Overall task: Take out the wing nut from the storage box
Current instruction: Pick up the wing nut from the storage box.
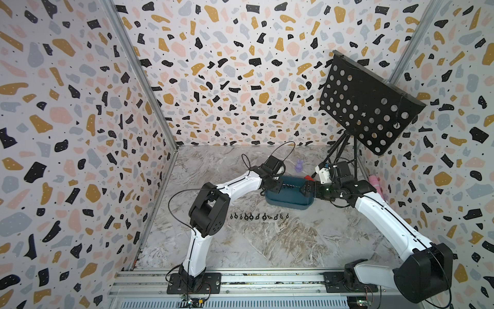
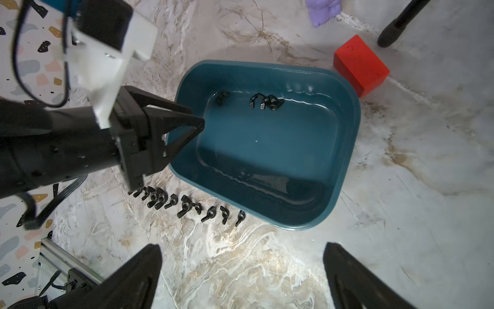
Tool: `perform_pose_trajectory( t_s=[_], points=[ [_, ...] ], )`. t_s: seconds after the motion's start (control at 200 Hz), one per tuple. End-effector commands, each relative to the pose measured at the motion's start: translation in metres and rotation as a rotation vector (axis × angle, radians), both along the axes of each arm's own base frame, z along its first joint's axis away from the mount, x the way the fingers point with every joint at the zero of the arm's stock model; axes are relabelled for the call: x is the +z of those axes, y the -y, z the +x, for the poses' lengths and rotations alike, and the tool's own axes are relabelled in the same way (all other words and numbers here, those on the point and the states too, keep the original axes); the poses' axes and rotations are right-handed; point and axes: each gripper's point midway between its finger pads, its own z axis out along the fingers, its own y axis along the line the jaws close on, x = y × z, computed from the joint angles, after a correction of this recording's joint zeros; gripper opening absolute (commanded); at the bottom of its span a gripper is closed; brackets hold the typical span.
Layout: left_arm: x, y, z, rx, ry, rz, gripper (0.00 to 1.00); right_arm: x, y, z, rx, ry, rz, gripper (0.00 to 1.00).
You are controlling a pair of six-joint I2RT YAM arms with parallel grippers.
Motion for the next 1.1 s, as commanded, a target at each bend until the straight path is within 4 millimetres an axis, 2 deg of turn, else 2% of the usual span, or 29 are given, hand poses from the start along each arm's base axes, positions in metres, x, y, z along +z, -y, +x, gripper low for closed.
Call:
perform_pose_trajectory(
  t_s=[0.0, 0.165, 0.486, 0.921, 1.096],
  points=[
    [-0.003, -0.004, 0.017, -0.002, 0.049, 0.075, 0.32, 0.003, 0.003, -0.010, 0.008, -0.010, 0.003, 1.00],
    [-0.016, -0.006, 0.031, 0.011, 0.071, 0.138, 0.32, 0.002, 0.003, -0.012, 0.013, -0.014, 0.002, 1.00],
    [-0.035, -0.001, 0.044, -0.003, 0.071, 0.186, 0.29, -0.001, 0.003, -0.010, 0.013, -0.024, -0.002, 1.00],
    [-0.056, -0.006, 0.044, -0.013, 0.055, 0.238, 0.29, -0.004, 0.003, -0.007, 0.013, -0.035, -0.004, 1.00],
    [-0.057, -0.003, 0.042, -0.017, 0.039, 0.219, 0.29, -0.005, 0.003, -0.006, 0.011, -0.037, -0.006, 1.00]
  ],
)
